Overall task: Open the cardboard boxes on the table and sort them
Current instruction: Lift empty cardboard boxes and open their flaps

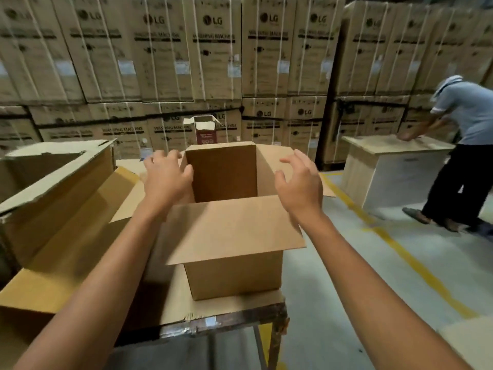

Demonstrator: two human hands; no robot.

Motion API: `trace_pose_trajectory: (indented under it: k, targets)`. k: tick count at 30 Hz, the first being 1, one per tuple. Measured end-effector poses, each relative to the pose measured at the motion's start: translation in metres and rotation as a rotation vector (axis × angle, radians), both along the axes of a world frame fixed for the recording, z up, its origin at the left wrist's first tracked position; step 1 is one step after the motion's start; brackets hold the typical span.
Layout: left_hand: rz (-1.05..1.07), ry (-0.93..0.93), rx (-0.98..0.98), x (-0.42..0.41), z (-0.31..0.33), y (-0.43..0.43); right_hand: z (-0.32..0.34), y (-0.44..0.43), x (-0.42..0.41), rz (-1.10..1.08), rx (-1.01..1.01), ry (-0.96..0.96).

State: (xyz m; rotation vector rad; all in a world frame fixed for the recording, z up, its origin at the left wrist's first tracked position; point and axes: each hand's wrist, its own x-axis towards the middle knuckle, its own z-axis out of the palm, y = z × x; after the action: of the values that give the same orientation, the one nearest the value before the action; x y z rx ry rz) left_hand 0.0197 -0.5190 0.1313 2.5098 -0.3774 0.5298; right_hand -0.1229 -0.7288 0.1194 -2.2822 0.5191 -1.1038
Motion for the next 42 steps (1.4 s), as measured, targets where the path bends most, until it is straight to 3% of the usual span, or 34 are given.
trace_pose_trajectory:
  k: [2, 4, 6, 10, 20, 25, 29, 32, 36, 42]
  targets:
    - [0.016, 0.239, 0.039, 0.015, -0.012, 0.000, -0.008, -0.014, 0.027, -0.015, 0.095, 0.100]
    - [-0.030, 0.400, -0.042, 0.024, -0.024, 0.001, -0.023, -0.023, 0.044, 0.005, 0.315, 0.173]
    - [-0.019, 0.397, -0.093, 0.031, -0.030, 0.000, -0.036, -0.028, 0.052, 0.021, 0.494, 0.175]
    - [0.016, 0.380, -0.122, 0.032, -0.032, -0.003, -0.044, -0.036, 0.061, -0.012, 0.583, 0.158]
    - [0.088, 0.272, -0.336, -0.031, -0.050, 0.026, -0.060, -0.017, 0.001, 0.083, 0.544, 0.114]
    - [0.215, 0.357, -0.490, -0.103, -0.081, 0.050, -0.079, 0.009, -0.075, -0.057, 0.468, 0.389]
    - [0.368, 0.491, -0.572, -0.173, -0.117, 0.057, -0.105, 0.017, -0.138, -0.032, 0.781, 0.520]
    - [0.412, 0.635, -0.709, -0.222, -0.139, 0.061, -0.127, 0.030, -0.182, 0.050, 0.961, 0.491]
    - [0.381, 0.811, -1.088, -0.271, -0.173, 0.079, -0.139, 0.058, -0.240, 0.059, 1.081, 0.393]
    - [0.343, 0.715, -1.093, -0.318, -0.183, 0.101, -0.143, 0.088, -0.285, 0.086, 1.017, 0.233]
